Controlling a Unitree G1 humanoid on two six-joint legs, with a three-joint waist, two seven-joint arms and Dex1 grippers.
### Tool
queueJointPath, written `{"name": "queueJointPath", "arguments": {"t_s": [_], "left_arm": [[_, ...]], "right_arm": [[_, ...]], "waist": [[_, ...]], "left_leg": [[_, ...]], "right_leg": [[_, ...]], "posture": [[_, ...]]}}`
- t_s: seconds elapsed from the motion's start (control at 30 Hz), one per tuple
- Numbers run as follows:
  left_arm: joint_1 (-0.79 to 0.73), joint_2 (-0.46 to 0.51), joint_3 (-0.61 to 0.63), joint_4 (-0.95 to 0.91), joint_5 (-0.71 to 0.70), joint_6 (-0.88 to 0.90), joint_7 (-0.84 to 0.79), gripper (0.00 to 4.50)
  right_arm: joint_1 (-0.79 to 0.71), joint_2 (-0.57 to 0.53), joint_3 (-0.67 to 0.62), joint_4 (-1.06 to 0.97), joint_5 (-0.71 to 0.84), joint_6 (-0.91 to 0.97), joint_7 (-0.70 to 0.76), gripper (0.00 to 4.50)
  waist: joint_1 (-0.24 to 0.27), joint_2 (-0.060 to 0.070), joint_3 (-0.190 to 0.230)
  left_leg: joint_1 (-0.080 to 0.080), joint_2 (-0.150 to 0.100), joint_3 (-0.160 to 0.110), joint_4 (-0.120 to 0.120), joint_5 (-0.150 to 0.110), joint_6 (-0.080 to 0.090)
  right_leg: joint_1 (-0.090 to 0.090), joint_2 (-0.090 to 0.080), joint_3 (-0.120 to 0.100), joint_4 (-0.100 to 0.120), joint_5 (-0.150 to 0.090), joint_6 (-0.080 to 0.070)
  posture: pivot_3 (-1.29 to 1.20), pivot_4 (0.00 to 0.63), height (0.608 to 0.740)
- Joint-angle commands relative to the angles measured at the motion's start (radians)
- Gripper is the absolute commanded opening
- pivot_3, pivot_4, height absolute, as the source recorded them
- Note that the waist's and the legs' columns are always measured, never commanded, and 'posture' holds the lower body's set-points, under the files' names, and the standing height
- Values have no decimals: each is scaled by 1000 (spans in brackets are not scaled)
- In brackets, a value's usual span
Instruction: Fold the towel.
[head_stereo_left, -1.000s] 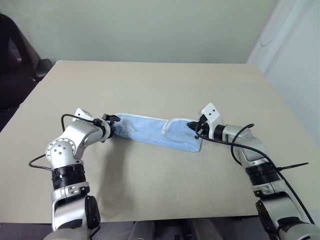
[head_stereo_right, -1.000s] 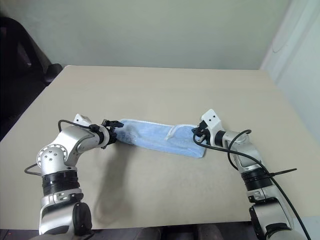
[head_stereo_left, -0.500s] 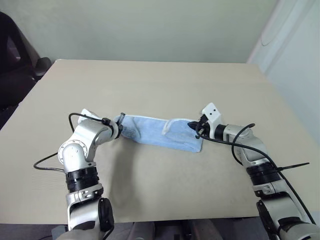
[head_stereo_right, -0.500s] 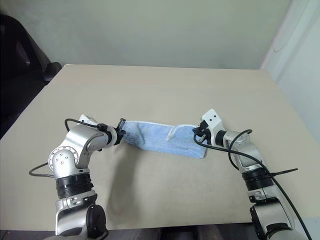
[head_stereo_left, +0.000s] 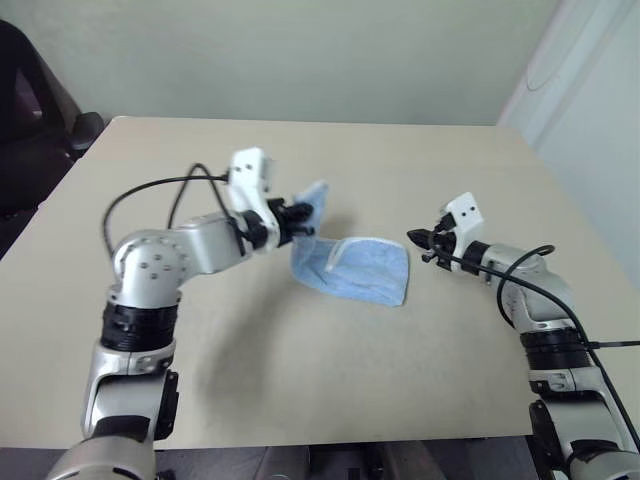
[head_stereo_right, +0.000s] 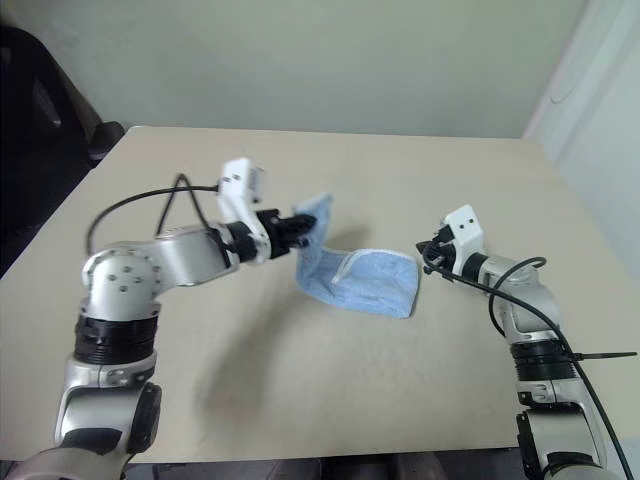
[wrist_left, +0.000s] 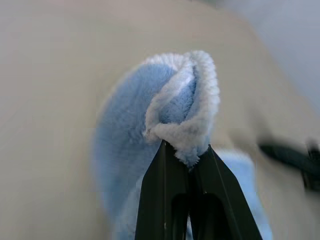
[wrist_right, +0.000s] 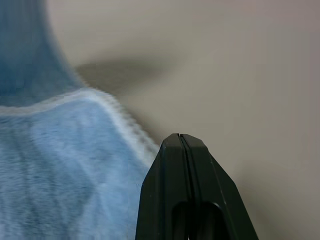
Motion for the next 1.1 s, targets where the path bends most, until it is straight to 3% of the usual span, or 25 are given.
{"name": "queueJointPath", "arguments": {"t_s": [0.03,0.37,0.6,0.7,0.93,1.1], "left_arm": [[-52,-6,-129,-27,151,2,-199,32],[-166,-230,-325,163,487,-69,-523,32],[-156,-274,-395,192,644,-57,-638,32],[-140,-292,-381,195,677,-51,-657,678],[-103,-335,-239,187,696,-35,-641,3143],[-92,-348,0,114,573,17,-652,3143]], "right_arm": [[6,-17,-68,-29,18,-5,-41,0],[86,0,-120,-128,28,16,-124,0],[125,-6,-148,-184,43,41,-160,0],[131,-7,-150,-191,46,44,-167,0],[132,-9,-143,-204,55,52,-167,0],[134,-9,-156,-254,96,86,-152,0]], "waist": [[-2,0,0],[-2,0,0],[-5,0,0],[-4,0,0],[-3,1,0],[-4,1,0]], "left_leg": [[0,0,0,0,0,0],[0,1,-1,0,1,2],[0,2,-1,0,0,2],[0,2,-1,0,1,3],[0,2,-1,0,1,4],[0,2,-1,0,1,4]], "right_leg": [[0,0,0,0,0,1],[1,-1,0,0,-5,8],[1,-1,1,0,-6,9],[2,-1,1,-1,-6,10],[2,-2,1,-1,-6,11],[2,-2,1,-1,-6,11]], "posture": [[0,150,740],[0,150,740],[0,150,740],[0,150,740],[0,150,740],[0,150,740]]}}
